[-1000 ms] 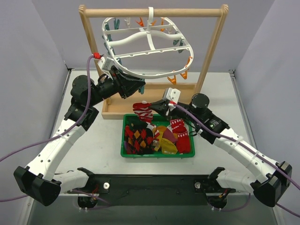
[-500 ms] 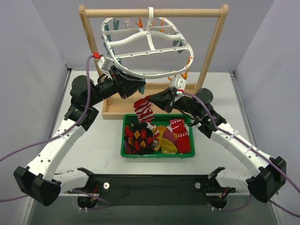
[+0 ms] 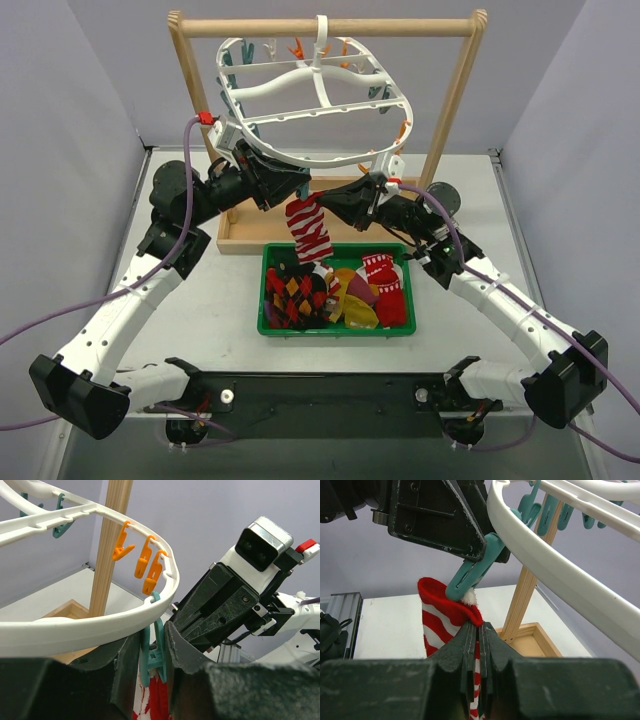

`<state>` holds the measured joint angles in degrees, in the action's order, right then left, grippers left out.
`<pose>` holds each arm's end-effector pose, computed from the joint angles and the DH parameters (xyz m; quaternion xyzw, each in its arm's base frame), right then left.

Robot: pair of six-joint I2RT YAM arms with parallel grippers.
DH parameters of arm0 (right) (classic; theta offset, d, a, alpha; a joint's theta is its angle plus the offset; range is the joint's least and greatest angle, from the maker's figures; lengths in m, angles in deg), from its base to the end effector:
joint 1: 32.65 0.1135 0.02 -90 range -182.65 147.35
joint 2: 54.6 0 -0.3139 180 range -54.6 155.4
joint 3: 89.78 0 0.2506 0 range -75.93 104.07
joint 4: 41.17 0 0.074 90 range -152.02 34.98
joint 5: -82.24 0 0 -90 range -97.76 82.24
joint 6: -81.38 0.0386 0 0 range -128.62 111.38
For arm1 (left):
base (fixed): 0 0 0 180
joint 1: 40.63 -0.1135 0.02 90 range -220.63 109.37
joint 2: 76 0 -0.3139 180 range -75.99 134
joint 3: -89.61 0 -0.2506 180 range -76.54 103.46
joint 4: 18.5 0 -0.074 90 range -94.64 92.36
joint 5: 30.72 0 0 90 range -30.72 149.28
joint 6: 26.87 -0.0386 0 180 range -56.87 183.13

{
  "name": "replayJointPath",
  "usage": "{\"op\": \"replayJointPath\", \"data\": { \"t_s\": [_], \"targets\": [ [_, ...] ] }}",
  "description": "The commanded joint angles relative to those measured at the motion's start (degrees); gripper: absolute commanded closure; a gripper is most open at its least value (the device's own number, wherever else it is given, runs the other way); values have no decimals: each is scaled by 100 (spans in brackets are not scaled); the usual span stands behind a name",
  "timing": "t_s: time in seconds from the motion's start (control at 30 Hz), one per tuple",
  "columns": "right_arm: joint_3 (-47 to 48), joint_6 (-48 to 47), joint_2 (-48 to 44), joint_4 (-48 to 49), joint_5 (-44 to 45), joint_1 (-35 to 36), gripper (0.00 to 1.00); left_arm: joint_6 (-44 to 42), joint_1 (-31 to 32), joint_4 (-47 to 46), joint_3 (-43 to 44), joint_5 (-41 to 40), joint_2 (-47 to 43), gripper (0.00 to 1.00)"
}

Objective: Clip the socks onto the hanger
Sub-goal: Clamp the sock onto the hanger.

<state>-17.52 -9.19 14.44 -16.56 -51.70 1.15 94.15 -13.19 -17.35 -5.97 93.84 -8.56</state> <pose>0.1911 0.1602 0.4682 -0.4476 0.3628 0.4122 0.7058 0.2038 -0.1305 0.5054 0.2189 0.5829 -0.5283 0.5773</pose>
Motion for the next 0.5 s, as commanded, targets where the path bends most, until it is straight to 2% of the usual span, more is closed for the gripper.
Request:
{"op": "replayJointPath", "data": {
  "t_s": [0.0, 0.47],
  "targets": [
    [214, 31, -83, 804, -325, -84, 100, 44, 86, -100, 186, 604, -64, 100],
    [-5, 58, -285, 654, -457, -260, 100, 53, 95, -144, 212, 613, -47, 100]
  ]
}}
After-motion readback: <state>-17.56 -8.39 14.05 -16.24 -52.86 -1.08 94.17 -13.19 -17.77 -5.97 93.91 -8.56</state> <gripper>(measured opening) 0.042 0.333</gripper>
